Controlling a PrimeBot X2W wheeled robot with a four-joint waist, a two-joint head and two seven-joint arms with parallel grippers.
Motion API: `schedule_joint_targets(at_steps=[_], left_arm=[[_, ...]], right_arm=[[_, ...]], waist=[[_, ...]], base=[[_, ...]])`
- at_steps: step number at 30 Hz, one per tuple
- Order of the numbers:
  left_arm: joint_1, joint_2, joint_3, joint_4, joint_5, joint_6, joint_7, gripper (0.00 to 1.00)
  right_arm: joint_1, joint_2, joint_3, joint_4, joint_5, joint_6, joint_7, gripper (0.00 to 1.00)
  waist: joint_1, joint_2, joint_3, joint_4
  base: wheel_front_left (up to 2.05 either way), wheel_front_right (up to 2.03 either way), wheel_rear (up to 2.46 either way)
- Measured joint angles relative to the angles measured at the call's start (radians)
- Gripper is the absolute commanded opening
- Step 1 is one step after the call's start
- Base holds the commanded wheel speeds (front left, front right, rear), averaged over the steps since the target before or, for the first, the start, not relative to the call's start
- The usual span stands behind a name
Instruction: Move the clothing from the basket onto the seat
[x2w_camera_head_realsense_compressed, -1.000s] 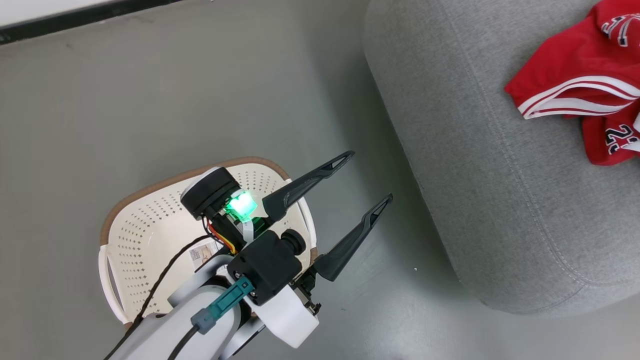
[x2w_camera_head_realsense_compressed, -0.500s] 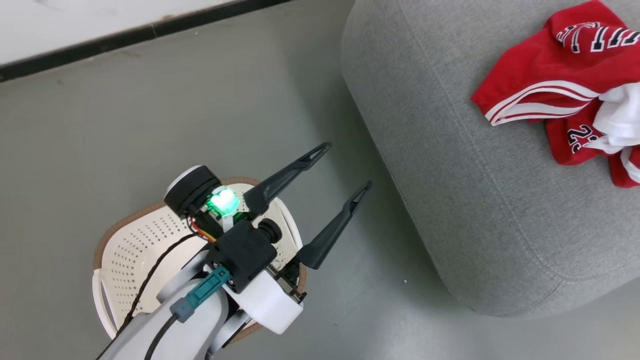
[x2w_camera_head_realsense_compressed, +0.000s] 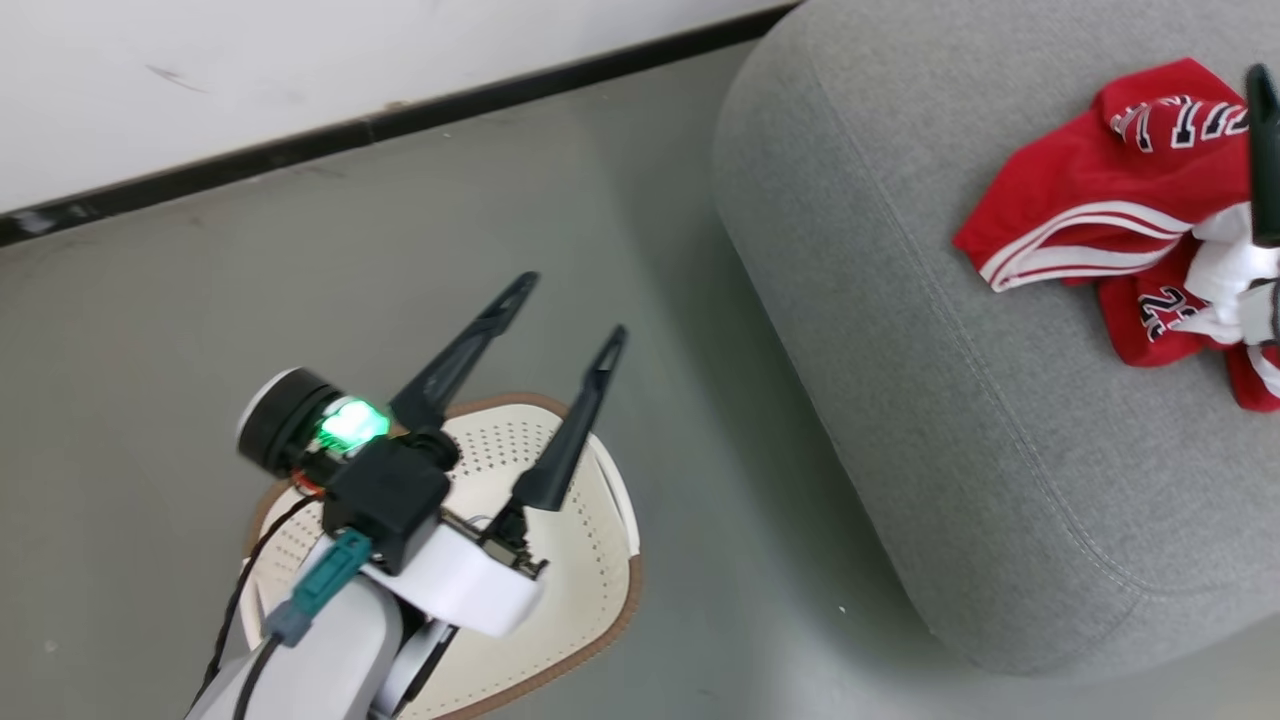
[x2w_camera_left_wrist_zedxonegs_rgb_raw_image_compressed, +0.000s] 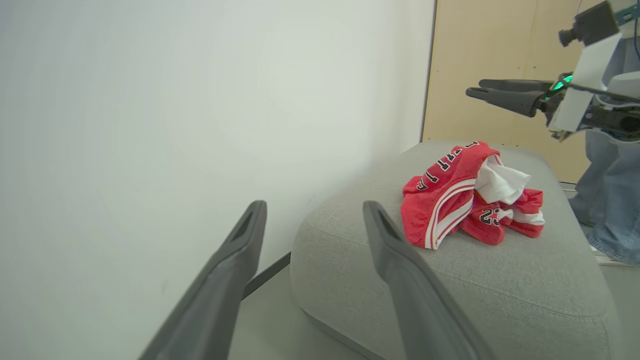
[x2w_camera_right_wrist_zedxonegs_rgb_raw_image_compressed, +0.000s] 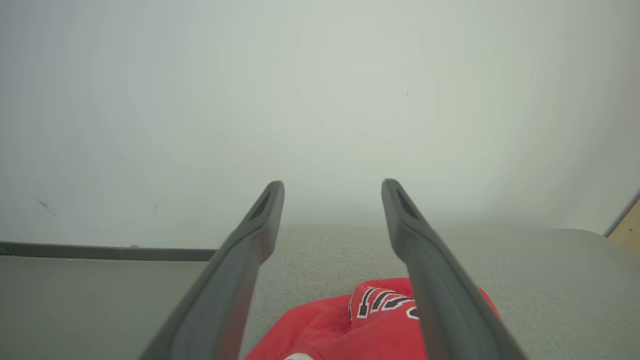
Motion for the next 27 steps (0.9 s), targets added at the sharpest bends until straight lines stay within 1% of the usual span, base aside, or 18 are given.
schedule_joint_targets(at_steps=[5,11,17,22,27], left_arm=[[0.054,0.004,0.049,0.005,-0.023,0.045,-0.003,1.00],[0.119,0.004,0.100,0.011,-0.051,0.085,-0.009,1.00],[0.164,0.004,0.137,0.013,-0.060,0.111,-0.009,1.00],[0.183,0.000,0.173,0.009,-0.061,0.124,-0.009,1.00],[0.211,-0.020,0.200,0.006,-0.077,0.140,-0.009,1.00]], right_arm=[[-0.001,0.030,0.035,-0.040,-0.007,0.000,0.000,1.00],[-0.001,0.058,0.031,-0.064,-0.022,0.000,0.000,1.00],[0.001,0.094,0.013,-0.075,-0.058,0.000,0.000,1.00],[0.012,0.127,-0.008,-0.083,-0.068,0.000,0.000,1.00],[0.076,0.173,-0.029,-0.087,-0.083,0.000,0.000,1.00]], waist=[[0.0000,0.0000,-0.030,0.035],[0.0000,0.0000,-0.063,0.084],[0.0000,0.0000,-0.093,0.134],[-0.0001,0.0000,-0.119,0.174],[0.0000,0.0000,-0.146,0.211]], base=[[0.00,0.00,0.00],[0.00,0.00,0.00],[0.00,0.00,0.00],[0.00,0.00,0.00],[0.00,0.00,0.00]])
